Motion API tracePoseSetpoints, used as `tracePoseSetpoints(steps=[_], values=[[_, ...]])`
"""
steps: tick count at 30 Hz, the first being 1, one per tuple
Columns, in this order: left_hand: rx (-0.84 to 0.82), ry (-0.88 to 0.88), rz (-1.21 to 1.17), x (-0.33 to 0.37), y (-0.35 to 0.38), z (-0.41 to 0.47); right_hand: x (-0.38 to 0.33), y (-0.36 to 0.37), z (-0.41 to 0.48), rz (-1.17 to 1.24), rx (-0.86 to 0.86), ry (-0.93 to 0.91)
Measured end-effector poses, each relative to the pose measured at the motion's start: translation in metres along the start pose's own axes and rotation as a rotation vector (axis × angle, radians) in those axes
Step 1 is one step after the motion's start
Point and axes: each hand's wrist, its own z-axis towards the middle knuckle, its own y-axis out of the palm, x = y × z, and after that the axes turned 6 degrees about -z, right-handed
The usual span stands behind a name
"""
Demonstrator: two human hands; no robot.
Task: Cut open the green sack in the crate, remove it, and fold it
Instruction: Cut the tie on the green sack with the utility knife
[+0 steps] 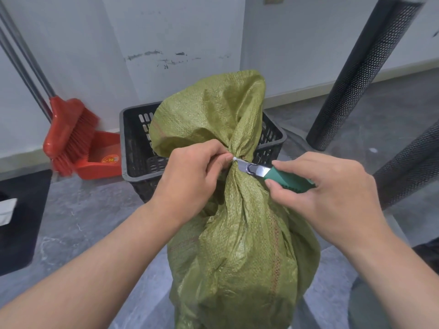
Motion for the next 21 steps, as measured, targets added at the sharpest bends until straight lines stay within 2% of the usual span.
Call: tracePoseSetpoints(steps=[21], values=[[0.010, 0.052, 0.089, -0.0003, 0.0064, 0.0041, -0.0062, 0.0004, 0.0002, -0.071, 0.022, 0.041]])
